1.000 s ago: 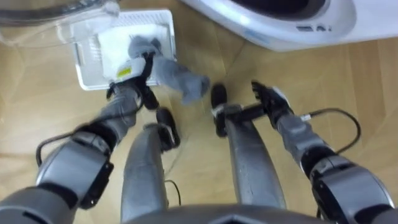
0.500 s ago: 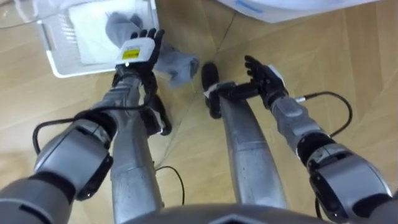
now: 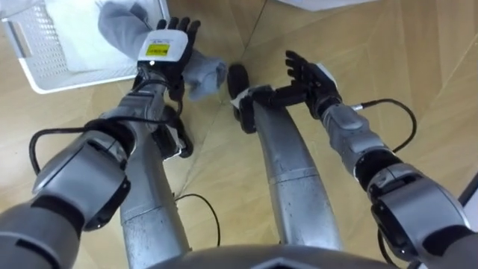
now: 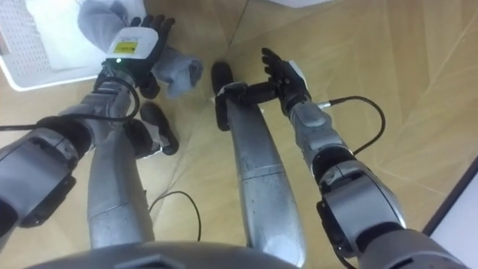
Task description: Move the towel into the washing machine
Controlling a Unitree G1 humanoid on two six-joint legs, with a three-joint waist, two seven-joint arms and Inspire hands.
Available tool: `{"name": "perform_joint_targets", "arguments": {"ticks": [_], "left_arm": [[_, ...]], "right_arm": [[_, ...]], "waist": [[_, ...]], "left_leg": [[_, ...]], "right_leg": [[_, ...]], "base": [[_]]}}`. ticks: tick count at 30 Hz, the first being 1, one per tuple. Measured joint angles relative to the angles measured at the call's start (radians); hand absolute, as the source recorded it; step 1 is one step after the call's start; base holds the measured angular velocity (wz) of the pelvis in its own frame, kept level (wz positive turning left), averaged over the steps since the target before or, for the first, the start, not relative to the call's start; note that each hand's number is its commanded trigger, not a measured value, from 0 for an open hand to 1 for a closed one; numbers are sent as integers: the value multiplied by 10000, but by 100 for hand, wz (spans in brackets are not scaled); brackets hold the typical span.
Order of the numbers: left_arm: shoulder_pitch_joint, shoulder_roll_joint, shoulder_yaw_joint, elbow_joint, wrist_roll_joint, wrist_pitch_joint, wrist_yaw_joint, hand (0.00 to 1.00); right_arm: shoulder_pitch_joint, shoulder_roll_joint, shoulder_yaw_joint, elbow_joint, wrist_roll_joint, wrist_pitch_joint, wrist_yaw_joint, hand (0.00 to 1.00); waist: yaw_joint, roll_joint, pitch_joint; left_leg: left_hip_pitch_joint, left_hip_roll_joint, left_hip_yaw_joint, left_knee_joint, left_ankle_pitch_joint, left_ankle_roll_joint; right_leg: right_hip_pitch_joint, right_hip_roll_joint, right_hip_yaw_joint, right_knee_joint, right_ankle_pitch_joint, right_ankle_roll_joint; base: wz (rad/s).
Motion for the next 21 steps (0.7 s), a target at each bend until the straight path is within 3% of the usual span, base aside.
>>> {"name": "perform_joint_targets", "arguments": {"ticks": [1,2,3,4,9,14,21], "left_arm": [[-10,-3,0,10,23,0,-1,0],[-14,-4,3,11,64,1,-1,23],[-36,-5,9,11,85,8,-1,72],[-42,-6,20,11,85,13,-1,100],[-33,43,49,40,85,62,-12,100],[-178,113,42,39,151,115,-8,100],[-200,185,40,35,279,301,-17,100]], "right_arm": [[0,0,7,1,251,17,103,0],[0,-4,-7,0,431,40,192,0],[-1,-7,-16,-2,599,79,277,0],[-1,-7,-16,-3,673,97,307,0],[2,-3,-40,-97,774,105,576,0],[-12,-9,-35,-48,851,98,634,0],[53,-13,-33,-22,1296,93,812,0]], "waist": [[1,-3,0],[-10,-7,-2],[-22,-8,-2],[-31,-8,-2],[-226,-41,-7],[-285,-262,-11],[-398,-314,-29]], "left_leg": [[-90,22,1,108,-53,7],[-164,21,0,177,-91,16],[-233,24,2,235,-127,37],[-261,26,1,258,-136,48],[-373,10,6,426,-193,110],[-381,-4,-2,701,-303,81],[-376,39,-82,1057,-495,35]], "right_leg": [[-85,29,-5,64,-24,27],[-158,22,5,135,-48,41],[-230,10,18,195,-89,65],[-262,0,20,218,-98,72],[-383,-182,-3,509,-262,76],[-471,-223,3,886,-476,20],[-469,-298,-69,1255,-662,-31]], "base": [[-7],[-5],[0],[4],[10],[6],[1]]}}
